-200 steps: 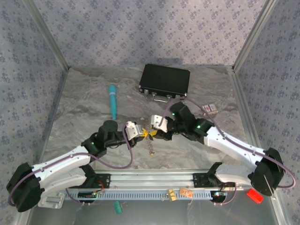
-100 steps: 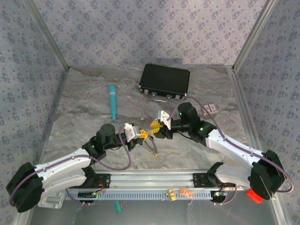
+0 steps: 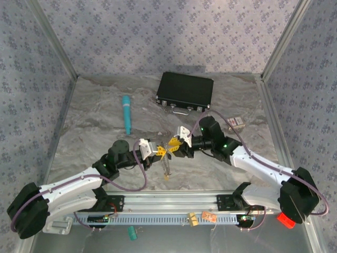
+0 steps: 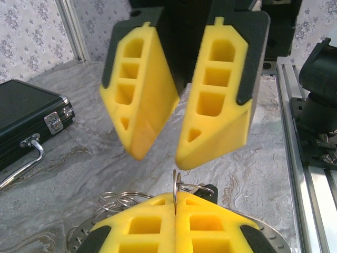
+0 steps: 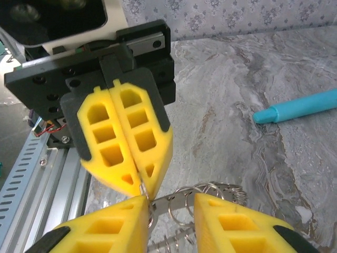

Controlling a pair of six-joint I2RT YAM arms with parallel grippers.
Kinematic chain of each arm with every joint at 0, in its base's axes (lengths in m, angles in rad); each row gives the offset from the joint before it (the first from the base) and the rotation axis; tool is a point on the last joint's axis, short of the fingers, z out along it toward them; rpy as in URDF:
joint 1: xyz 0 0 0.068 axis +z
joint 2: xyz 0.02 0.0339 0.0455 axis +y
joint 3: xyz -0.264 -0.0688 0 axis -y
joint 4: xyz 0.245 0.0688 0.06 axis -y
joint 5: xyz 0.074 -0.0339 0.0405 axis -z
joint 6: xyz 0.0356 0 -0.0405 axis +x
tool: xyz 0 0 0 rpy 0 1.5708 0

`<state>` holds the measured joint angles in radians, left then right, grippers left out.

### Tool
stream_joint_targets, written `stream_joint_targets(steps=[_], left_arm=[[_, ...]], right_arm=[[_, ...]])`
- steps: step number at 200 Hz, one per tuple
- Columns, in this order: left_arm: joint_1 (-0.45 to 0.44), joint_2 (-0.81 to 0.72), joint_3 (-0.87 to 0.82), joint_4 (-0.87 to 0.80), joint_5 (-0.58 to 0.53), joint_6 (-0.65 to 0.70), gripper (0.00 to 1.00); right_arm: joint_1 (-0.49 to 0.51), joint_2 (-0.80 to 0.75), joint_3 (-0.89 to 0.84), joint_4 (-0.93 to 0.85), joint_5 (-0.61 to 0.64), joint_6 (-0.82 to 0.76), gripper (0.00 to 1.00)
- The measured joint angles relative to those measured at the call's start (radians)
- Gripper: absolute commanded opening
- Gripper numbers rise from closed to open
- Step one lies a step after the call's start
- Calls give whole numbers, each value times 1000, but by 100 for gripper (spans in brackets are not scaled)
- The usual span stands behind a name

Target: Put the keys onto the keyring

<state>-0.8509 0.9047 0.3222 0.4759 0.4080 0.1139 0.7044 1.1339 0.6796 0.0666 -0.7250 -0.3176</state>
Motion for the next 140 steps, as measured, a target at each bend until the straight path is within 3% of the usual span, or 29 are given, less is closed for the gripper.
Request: stream_joint_targets(steps=[70,140], left_arm=[[0,6,0,0,11,0,0],[5,8,0,0,22,0,0]], right_arm=[[16,8,-15,-10,2,-1,28],[26,47,6,-9,-18,-3,15]])
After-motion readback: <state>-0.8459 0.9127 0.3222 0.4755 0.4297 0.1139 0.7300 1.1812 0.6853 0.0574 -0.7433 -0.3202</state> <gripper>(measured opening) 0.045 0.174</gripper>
